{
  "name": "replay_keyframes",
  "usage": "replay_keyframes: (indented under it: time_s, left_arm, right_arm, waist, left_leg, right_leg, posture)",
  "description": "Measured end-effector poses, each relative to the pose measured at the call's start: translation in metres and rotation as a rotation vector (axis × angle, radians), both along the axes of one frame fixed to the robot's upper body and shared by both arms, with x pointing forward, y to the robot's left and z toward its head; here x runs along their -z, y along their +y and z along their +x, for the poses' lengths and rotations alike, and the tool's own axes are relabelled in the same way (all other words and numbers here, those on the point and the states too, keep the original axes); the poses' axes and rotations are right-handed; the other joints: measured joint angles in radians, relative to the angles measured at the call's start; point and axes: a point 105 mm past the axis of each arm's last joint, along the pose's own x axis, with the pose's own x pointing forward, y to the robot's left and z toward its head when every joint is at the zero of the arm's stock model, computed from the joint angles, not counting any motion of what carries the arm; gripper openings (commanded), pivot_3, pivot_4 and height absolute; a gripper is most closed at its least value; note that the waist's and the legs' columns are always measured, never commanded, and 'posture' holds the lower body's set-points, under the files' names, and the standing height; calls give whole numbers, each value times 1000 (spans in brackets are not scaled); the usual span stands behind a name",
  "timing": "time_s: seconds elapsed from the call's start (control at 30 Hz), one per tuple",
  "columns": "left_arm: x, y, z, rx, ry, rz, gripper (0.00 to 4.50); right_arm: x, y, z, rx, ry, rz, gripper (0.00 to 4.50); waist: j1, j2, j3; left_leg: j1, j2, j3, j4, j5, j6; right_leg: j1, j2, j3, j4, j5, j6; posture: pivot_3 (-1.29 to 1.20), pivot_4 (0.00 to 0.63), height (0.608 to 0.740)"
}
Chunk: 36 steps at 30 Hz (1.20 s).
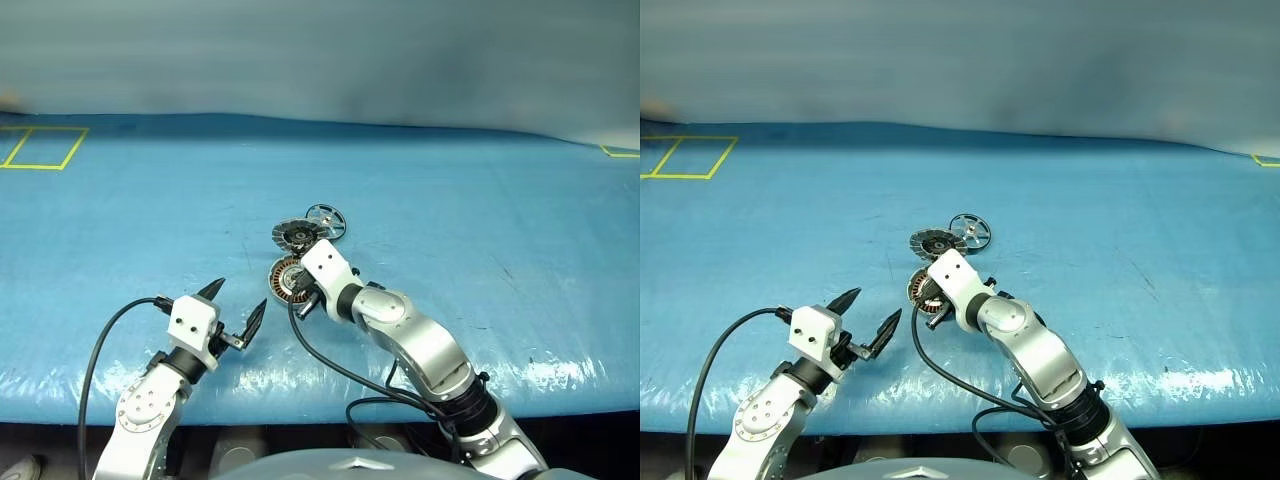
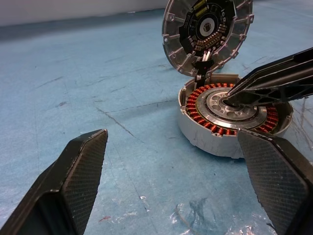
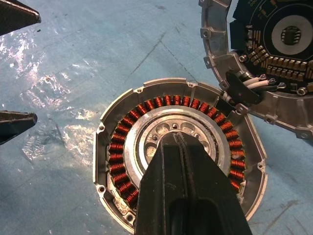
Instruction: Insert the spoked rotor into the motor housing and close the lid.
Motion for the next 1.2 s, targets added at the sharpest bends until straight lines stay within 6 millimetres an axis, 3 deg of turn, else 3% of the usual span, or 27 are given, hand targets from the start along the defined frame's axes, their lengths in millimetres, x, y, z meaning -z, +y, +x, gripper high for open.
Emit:
replay_keyframes:
  time_s: [0.47, 0.8, 1.2]
  left_arm:
    - [0, -1, 0, -2, 2, -5, 4500]
    - [-3, -2, 3, 3, -12, -7, 4500]
    - [-4, -3, 3, 2, -17, -12, 4500]
  right_arm:
    - [5, 6, 0, -8, 25, 5, 24]
    - [5, 5, 12, 74, 74, -7, 24]
    - [6, -2, 1, 33, 94, -36, 24]
  waist:
    - [0, 0, 0]
    - [-4, 0, -1]
    - [-3, 0, -1]
  left_leg:
    - [1, 0, 0, 0, 0, 0]
    - [3, 0, 0, 0, 0, 0]
    - [3, 0, 0, 0, 0, 0]
  right_leg:
    - [0, 0, 0, 0, 0, 0]
    - [1, 0, 0, 1, 0, 0]
    - [0, 0, 0, -1, 0, 0]
  posture:
    - [0, 150, 740]
    - [0, 150, 740]
    - [0, 150, 740]
